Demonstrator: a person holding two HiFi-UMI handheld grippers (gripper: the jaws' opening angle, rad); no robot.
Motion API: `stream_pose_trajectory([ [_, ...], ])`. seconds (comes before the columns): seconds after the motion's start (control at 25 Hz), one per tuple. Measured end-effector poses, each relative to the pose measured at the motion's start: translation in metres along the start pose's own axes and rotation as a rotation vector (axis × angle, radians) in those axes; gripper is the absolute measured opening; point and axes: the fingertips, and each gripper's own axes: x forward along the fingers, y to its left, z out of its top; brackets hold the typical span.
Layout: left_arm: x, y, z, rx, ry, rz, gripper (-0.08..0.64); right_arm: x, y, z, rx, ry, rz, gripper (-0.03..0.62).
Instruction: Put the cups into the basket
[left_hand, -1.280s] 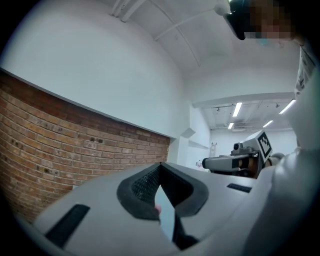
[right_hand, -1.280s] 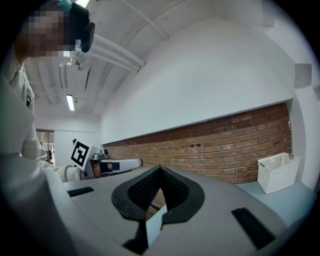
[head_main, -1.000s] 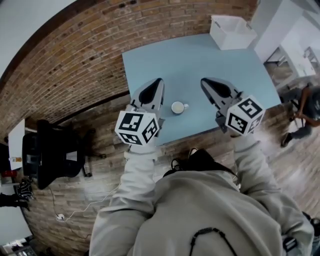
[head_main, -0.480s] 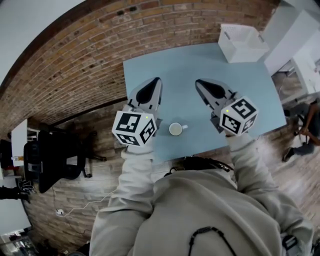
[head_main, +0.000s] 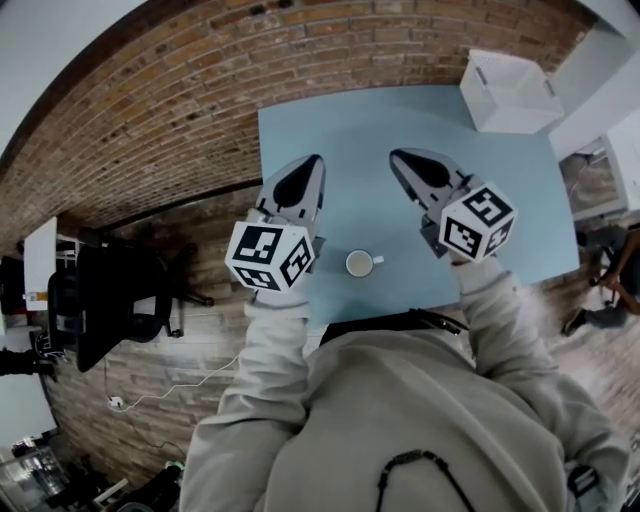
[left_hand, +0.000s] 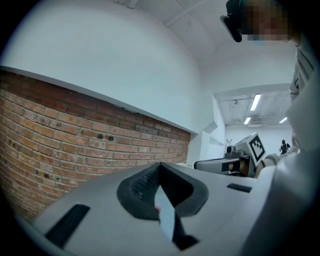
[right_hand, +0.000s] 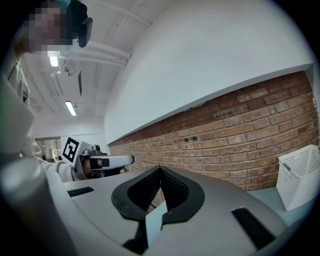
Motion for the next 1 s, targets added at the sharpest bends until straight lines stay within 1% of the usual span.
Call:
stream_pose_trajectory([
  [0.16, 0.004, 0.008, 0.003, -0.003, -0.007, 0.001, -0.003, 0.01, 0.006, 0.002, -0.02, 0.02, 0.019, 0.009],
  [0.32, 0.007, 0.007, 0.003, -0.006, 0.003, -0.017, -0.003, 0.009, 0.001, 0.002, -0.013, 0.02, 0.004, 0.009],
  [0.48, 0.005, 0.008, -0.004, -0.012, 0.016, -0.009, -0.003, 0.01, 0.004, -0.005, -0.005, 0.033, 0.021, 0.009],
  [0.72, 0.005, 0.002, -0.014, -0.013, 0.041, -0.018, -0.003, 0.013, 0.009, -0.016, 0.0, 0.072, 0.051, 0.009],
  [0.88, 0.002, 0.007, -0.036, -0.053, 0.067, -0.017, -0.003, 0.017, 0.012, -0.036, 0.019, 0.116, 0.07, 0.009],
  [1.0, 0.0, 0.008, -0.062, -0.088, 0.104, -0.017, -0.004, 0.02, 0.02, -0.064, 0.04, 0.181, 0.122, 0.009],
])
